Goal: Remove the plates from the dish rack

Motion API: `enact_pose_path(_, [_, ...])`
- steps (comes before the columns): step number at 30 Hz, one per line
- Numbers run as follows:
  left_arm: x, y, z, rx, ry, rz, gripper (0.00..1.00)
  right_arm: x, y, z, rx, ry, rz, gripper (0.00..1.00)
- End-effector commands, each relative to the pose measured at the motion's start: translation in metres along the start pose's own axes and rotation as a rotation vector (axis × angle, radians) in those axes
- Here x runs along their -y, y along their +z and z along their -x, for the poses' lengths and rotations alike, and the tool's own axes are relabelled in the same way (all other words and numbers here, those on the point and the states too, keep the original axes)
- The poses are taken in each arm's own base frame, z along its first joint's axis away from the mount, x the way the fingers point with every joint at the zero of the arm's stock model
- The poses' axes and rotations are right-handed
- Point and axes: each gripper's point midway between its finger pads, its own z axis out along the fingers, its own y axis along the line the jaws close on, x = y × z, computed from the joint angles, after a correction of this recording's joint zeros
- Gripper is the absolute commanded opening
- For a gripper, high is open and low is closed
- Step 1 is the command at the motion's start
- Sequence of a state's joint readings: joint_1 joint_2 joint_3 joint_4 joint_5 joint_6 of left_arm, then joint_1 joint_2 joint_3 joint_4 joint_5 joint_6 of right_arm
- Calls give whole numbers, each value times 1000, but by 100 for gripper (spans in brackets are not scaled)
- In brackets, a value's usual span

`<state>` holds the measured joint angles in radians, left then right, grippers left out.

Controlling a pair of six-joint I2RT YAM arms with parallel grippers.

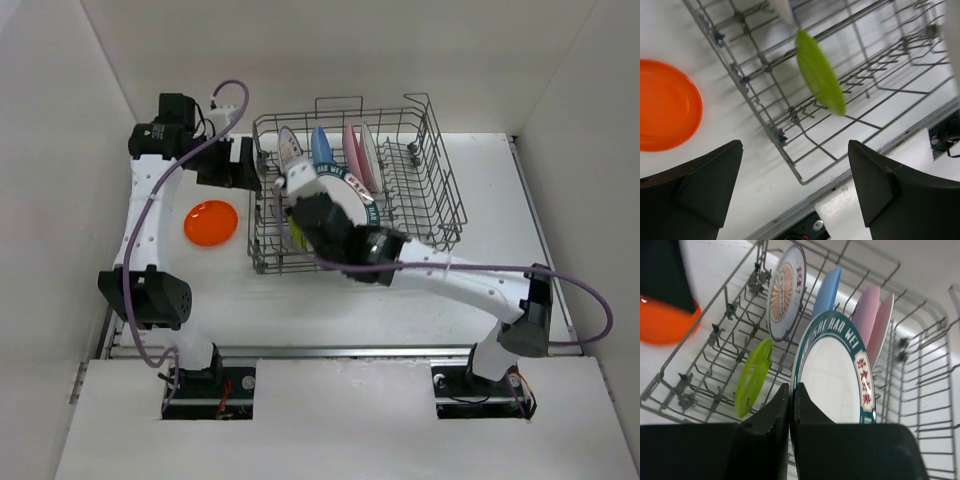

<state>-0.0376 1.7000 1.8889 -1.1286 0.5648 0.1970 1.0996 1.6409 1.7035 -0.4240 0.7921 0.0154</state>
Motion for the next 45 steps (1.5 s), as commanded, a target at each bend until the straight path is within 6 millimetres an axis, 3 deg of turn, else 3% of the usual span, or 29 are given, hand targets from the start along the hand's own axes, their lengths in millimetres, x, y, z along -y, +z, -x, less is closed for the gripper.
enact_pose_path(1, [42,-48,14,114,49,-71,85,3,-31,12,108,-236,-227,0])
enact_pose_path(5, [65,-54,7,84,27,-190,90,-24,-41,4,127,-340,-232,0])
enact_pose_path(14, [73,-22,-32,-116,43,-283,88,-92,-52,-20,142,-506,-187,0])
enact_pose_path(17, [75,-13,-43,-148,9,-325,88,-102,-54,-15,162,-488,-161,0])
enact_pose_path(22, [87,-14,-38,-135,35,-378,87,-122,-49,-9,197,-482,-90,0])
enact_pose_path(27, [87,-7,-55,-198,39,-378,69,-123,-50,-1,215,-449,-94,0])
enact_pose_path(32, [91,0,-67,-270,13,-466,22,-128,-48,-2,220,-457,-85,0])
enact_pose_path(33, [93,-2,-64,-257,19,-474,3,-128,-48,-2,220,-457,-85,0])
enact_pose_path(41, [97,-8,-56,-230,12,-540,0,-124,-48,-6,214,-388,-99,0])
enact_pose_path(44, [89,-13,-52,-203,-18,-546,0,-121,-50,-8,210,-356,-108,22])
enact_pose_path(45, [85,-15,-51,-194,-28,-539,0,-123,-49,-12,207,-343,-105,34])
